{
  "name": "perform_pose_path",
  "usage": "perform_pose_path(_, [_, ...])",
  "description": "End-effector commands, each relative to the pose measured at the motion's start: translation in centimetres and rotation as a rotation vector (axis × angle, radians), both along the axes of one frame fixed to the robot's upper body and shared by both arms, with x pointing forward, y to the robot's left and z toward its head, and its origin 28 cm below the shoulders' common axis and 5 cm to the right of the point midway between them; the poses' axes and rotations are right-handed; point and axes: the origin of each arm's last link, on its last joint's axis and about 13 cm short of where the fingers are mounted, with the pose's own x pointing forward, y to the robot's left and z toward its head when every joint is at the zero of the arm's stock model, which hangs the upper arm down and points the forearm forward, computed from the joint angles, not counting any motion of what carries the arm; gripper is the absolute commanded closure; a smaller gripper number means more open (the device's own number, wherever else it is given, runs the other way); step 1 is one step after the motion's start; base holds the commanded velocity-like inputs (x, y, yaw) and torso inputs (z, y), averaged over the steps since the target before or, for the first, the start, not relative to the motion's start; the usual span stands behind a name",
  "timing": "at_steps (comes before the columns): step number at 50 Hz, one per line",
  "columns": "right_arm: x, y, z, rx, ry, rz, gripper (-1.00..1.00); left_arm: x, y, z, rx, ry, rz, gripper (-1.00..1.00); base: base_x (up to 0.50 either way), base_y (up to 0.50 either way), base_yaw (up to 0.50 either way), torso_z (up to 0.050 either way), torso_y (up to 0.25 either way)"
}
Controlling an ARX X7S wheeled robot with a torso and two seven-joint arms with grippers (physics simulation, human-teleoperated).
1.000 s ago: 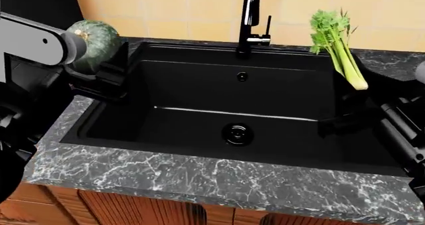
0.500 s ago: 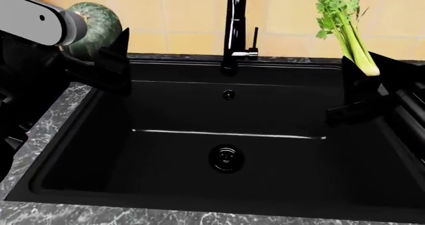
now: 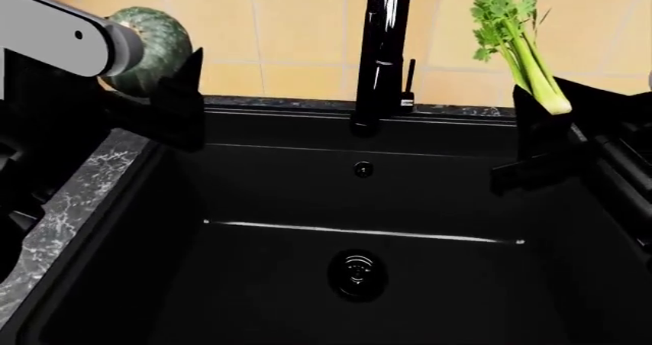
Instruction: Pick up the fruits and vegetables and place them in the sink. Turn on the sink faucet to wash them. Then turn the sink off and put them in the tray.
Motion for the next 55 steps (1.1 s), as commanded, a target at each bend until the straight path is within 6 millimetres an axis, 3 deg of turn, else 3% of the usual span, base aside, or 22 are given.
perform_pose_path(1, [0.1, -0.2, 0.2, 0.000, -0.013, -0.026, 1.00, 0.0, -0.2, 0.1, 0.000, -0.005, -0.001, 1.00, 0.00, 0.00, 0.00, 0.000, 0.000])
perform_pose_path(21, [0.3, -0.2, -0.7, -0.033, 0.040, -0.012, 1.00, 0.0, -0.6, -0.3, 0.022, 0.002, -0.020, 1.00, 0.26, 0.01, 0.00, 0.001, 0.001])
perform_pose_path(32, [0.8, 0.0, -1.5, -0.086, 0.109, 0.011, 1.00, 0.0, -1.3, -0.5, 0.035, 0.005, -0.052, 1.00, 0.00, 0.00, 0.00, 0.000, 0.001])
perform_pose_path(43, [2.4, 0.1, -4.4, -0.291, 0.241, 0.150, 1.00, 0.0, -1.8, -0.5, 0.046, 0.007, -0.075, 1.00, 0.00, 0.00, 0.00, 0.000, 0.000])
perform_pose_path(55, [2.7, 0.2, -5.3, -0.427, 0.218, 0.364, 1.00, 0.1, -1.7, -0.7, 0.037, 0.006, -0.074, 1.00, 0.00, 0.00, 0.00, 0.000, 0.001])
